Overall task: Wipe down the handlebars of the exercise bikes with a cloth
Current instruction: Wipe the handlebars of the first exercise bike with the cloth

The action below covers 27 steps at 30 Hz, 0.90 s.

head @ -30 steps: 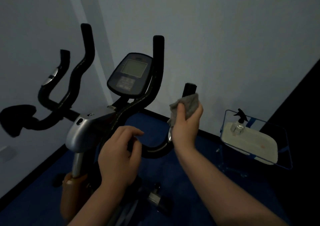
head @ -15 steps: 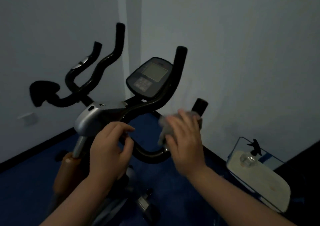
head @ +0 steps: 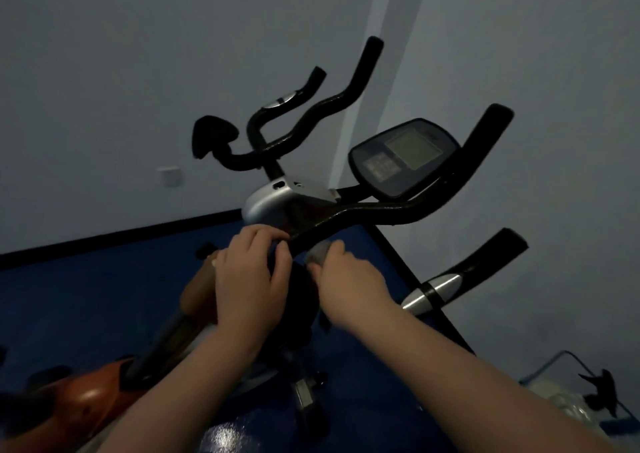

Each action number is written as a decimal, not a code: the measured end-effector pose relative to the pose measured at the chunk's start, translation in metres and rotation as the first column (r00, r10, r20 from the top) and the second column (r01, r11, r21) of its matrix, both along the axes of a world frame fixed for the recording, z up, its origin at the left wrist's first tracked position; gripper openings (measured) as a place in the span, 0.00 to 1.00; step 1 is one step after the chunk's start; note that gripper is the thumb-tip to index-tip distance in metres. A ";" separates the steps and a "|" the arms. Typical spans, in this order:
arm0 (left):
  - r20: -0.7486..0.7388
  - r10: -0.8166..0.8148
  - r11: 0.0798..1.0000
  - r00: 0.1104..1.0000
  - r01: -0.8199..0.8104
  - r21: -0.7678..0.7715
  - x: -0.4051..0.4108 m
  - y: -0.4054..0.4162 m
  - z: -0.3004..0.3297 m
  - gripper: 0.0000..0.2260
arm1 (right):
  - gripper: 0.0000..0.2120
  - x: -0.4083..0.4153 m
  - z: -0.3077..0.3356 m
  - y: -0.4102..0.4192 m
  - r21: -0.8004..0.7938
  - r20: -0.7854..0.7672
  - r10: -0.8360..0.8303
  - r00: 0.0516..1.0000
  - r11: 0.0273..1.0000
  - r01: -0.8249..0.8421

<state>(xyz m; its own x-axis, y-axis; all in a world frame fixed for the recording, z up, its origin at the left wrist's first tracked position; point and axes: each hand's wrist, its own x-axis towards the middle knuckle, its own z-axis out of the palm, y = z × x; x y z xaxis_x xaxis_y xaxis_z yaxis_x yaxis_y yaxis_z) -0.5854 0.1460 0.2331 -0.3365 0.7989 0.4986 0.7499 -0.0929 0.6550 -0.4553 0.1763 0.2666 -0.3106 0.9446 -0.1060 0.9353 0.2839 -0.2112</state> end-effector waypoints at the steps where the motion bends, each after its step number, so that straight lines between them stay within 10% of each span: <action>1: 0.005 0.004 1.000 1.000 -0.004 -0.004 0.000 0.000 0.000 0.12 | 0.21 -0.002 0.001 0.007 -0.032 -0.038 -0.005 0.999 0.999 0.004; 13: 0.084 0.003 1.000 0.996 -0.001 -0.023 0.000 0.003 -0.002 0.10 | 0.19 -0.002 0.008 0.028 -0.147 0.007 0.118 0.993 0.982 -0.116; 18: -0.145 -0.064 0.998 0.987 0.066 0.009 -0.001 0.001 0.000 0.11 | 0.25 0.035 -0.007 -0.016 0.164 0.293 0.176 0.940 0.959 -0.231; 23: -0.338 -0.114 0.989 0.934 0.138 0.050 0.000 0.004 0.002 0.11 | 0.22 0.015 0.000 0.009 0.046 0.059 0.080 0.995 0.995 -0.083; 27: -0.319 -0.158 0.982 0.935 0.184 0.053 -0.003 0.002 0.000 0.12 | 0.25 0.024 -0.013 -0.010 0.277 0.198 0.116 0.973 0.946 -0.169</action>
<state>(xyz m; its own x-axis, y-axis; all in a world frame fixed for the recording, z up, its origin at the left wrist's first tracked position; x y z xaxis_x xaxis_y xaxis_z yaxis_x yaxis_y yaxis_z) -0.5882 0.1477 0.2330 -0.0159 0.7835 0.6211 0.8832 -0.2802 0.3761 -0.4316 0.1658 0.2541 -0.4458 0.8895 0.1002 0.8950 0.4412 0.0651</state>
